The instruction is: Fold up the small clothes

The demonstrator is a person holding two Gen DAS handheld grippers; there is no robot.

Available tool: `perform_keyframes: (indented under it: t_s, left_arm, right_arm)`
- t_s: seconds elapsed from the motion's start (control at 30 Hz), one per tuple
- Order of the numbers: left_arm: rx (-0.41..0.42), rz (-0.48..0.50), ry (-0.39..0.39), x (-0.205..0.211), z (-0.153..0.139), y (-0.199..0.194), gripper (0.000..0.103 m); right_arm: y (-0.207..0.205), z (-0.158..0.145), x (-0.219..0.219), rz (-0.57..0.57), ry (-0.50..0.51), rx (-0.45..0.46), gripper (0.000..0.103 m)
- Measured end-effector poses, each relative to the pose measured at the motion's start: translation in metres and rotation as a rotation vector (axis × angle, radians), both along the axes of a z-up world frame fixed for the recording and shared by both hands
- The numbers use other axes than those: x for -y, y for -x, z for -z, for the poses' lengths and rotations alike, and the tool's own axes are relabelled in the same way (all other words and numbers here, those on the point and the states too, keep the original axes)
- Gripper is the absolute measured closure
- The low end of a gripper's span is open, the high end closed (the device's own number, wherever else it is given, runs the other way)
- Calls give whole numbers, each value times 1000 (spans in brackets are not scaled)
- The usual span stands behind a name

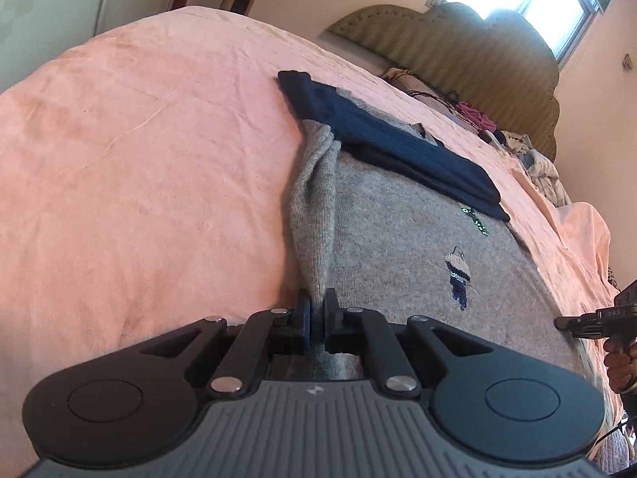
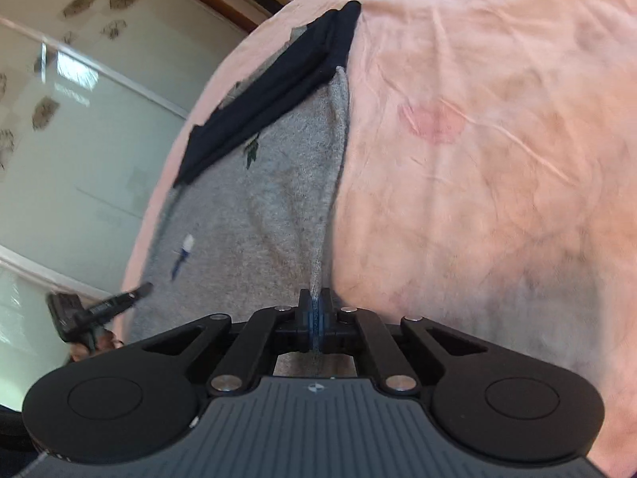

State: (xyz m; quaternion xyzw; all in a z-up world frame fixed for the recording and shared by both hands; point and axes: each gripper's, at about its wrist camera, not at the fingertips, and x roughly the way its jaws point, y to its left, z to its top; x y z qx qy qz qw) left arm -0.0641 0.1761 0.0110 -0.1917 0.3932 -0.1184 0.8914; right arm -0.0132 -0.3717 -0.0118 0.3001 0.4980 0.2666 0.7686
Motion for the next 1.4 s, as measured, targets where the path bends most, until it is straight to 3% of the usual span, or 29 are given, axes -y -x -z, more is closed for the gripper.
perform_keyframes:
  t_s: [0.03, 0.07, 0.1, 0.13, 0.17, 0.2, 0.27, 0.43, 0.47, 0.5, 0.53, 0.57, 0.63, 0.73, 0.8, 0.87, 0.93, 0.97, 1.0, 1.03, 1.07, 1.1, 1.17, 1.23, 1.4]
  left_arm:
    - [-11, 7, 17, -2, -1, 5, 92]
    - [-28, 26, 38, -5, -3, 10, 82]
    - [-37, 47, 69, -7, -4, 19, 62]
    - [-42, 64, 111, -10, -5, 28, 50]
    - [-41, 82, 149, -11, -6, 38, 26]
    - [-45, 101, 174, -9, -6, 48, 11]
    - [-47, 139, 172, 0, -6, 64, 10]
    - [-40, 127, 169, 16, -5, 86, 11]
    - [-41, 119, 166, 17, -5, 87, 19]
    - [-43, 113, 144, 18, -5, 89, 43]
    - [-60, 99, 113, 18, -5, 89, 62]
    - [-96, 82, 103, 14, -4, 88, 95]
    - [-117, 66, 132, 2, -4, 90, 95]
    - [-76, 79, 78, 1, -14, 100, 95]
    - [-102, 83, 60, 3, -4, 101, 94]
    - [-86, 73, 88, -1, 0, 103, 93]
    - [-100, 77, 124, -6, -2, 104, 86]
    - [-99, 80, 123, -8, -5, 105, 77]
    - [-100, 78, 114, -10, -9, 106, 63]
    - [-96, 74, 104, -13, -14, 104, 56]
    - [-79, 60, 92, -16, -20, 102, 41]
    - [-44, 31, 72, -17, -27, 98, 29]
    - [45, -23, 32, -17, -41, 79, 24]
    - [98, -63, 2, -11, -50, 40, 24]
    - [140, -93, -27, 11, -46, -87, 24]
  right_arm:
    - [3, -2, -1, 2, -7, -3, 90]
    - [8, -3, -3, -7, -18, -1, 81]
    - [15, -6, -3, -22, -32, 4, 76]
    - [23, -8, -4, -36, -41, 5, 60]
    - [33, -9, -2, -46, -54, 1, 54]
    - [42, -8, -3, -57, -68, -14, 54]
    - [59, -6, -8, -89, -78, -43, 54]
    - [99, 8, -27, -136, -173, -90, 57]
    - [103, 8, -28, -131, -191, -90, 59]
    - [104, 10, -31, -129, -184, -96, 66]
    - [105, 12, -34, -136, -159, -107, 93]
    - [106, 12, -36, -152, -134, -102, 92]
    - [111, 2, -37, -171, -95, -60, 92]
    - [120, -23, -20, -158, -56, 5, 93]
    - [121, -24, -10, -133, 13, -18, 93]
    - [121, -9, -8, -143, 14, -73, 94]
    - [122, -3, -6, -141, -25, -76, 93]
    - [122, -5, -6, -139, -22, -66, 91]
    - [123, -8, -4, -131, -21, -54, 88]
    - [122, -11, -3, -125, -21, -47, 80]
    - [122, -16, -2, -121, -15, -37, 68]
    - [119, -23, 0, -107, 0, -15, 62]
    - [105, -38, 4, -76, 37, 46, 40]
    - [77, -50, 4, -33, 57, 116, 29]
    - [-39, -58, 0, 102, 36, 228, 17]
